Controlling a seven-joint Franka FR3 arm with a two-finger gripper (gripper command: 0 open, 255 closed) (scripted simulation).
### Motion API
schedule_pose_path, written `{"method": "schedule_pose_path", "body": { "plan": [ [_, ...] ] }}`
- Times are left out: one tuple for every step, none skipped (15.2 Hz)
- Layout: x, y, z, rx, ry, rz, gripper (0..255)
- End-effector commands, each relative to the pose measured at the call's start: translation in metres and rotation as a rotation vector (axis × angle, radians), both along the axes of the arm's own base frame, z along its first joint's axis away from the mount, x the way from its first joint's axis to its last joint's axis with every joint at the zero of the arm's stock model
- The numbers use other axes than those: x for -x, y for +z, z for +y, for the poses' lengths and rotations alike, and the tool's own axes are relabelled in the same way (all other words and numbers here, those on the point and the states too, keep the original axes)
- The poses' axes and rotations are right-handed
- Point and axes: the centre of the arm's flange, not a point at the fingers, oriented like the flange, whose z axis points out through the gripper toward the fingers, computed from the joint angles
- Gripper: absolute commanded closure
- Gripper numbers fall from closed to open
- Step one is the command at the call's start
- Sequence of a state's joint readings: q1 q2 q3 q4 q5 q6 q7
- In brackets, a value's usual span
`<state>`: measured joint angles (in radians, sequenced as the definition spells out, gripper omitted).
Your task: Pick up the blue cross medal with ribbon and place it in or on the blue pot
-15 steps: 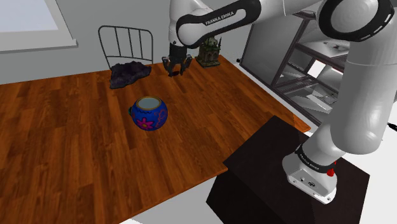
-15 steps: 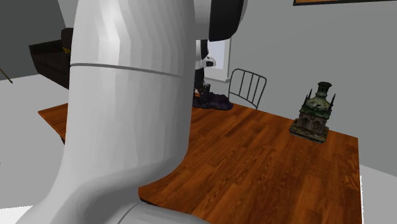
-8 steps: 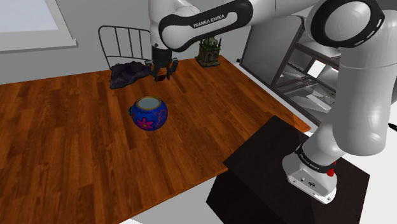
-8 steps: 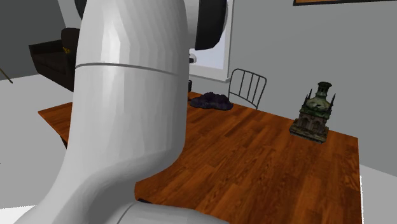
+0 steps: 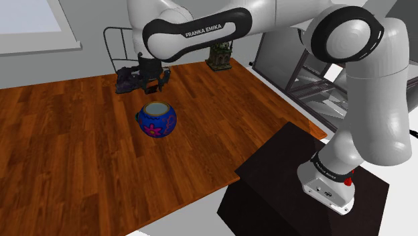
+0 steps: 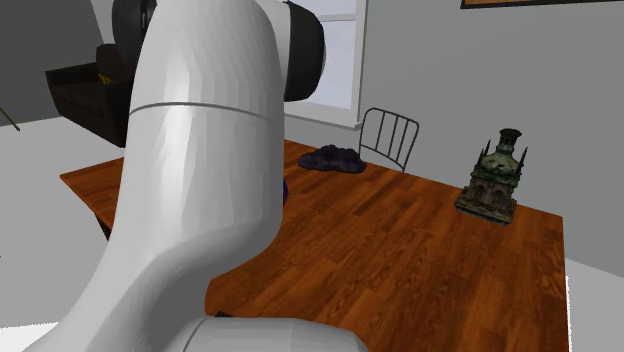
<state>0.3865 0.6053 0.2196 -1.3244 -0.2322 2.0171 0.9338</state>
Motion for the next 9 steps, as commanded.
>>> {"method": "schedule_pose_path", "body": {
  "plan": [
    [-0.001, -0.01, 0.003, 0.0, -0.001, 0.0, 255],
    [-0.001, -0.015, 0.003, 0.0, -0.001, 0.0, 255],
    [-0.001, -0.02, 0.003, 0.0, -0.001, 0.0, 255],
    [-0.001, -0.026, 0.003, 0.0, -0.001, 0.0, 255],
    [-0.001, -0.031, 0.003, 0.0, -0.001, 0.0, 255],
    [-0.001, -0.036, 0.003, 0.0, -0.001, 0.0, 255],
    [-0.001, -0.041, 0.003, 0.0, -0.001, 0.0, 255],
    [-0.001, -0.047, 0.003, 0.0, -0.001, 0.0, 255],
    [-0.001, -0.052, 0.003, 0.0, -0.001, 0.0, 255]
  ]
}}
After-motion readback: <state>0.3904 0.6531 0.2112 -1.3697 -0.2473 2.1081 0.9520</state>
